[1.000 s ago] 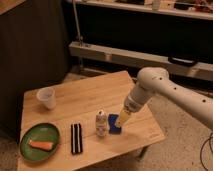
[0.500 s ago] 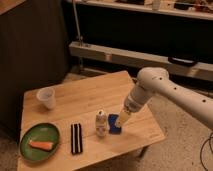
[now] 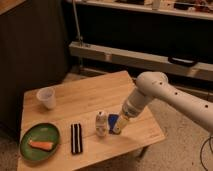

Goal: Knock the bottle over

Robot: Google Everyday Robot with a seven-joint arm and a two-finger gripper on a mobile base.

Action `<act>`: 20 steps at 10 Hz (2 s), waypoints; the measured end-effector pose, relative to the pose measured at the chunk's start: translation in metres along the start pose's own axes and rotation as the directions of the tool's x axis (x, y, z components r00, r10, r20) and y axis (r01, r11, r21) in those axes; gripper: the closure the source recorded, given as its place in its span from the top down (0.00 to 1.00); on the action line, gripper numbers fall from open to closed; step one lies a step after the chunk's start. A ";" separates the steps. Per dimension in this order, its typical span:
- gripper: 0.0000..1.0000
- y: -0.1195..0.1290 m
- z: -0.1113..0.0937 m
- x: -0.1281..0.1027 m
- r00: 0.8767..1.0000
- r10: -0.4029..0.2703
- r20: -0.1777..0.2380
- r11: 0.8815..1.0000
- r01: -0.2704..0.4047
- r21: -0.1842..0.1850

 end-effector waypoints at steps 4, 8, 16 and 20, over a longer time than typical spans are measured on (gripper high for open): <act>0.04 -0.066 0.035 0.011 0.983 -0.179 -0.037 0.979 0.182 0.095; 0.00 -0.060 0.055 0.052 0.952 -0.302 -0.045 0.947 0.305 0.098; 0.00 0.050 0.040 0.103 0.938 -0.296 0.178 0.926 0.328 -0.185; 0.04 0.060 0.030 0.089 0.937 -0.297 0.181 0.917 0.333 -0.221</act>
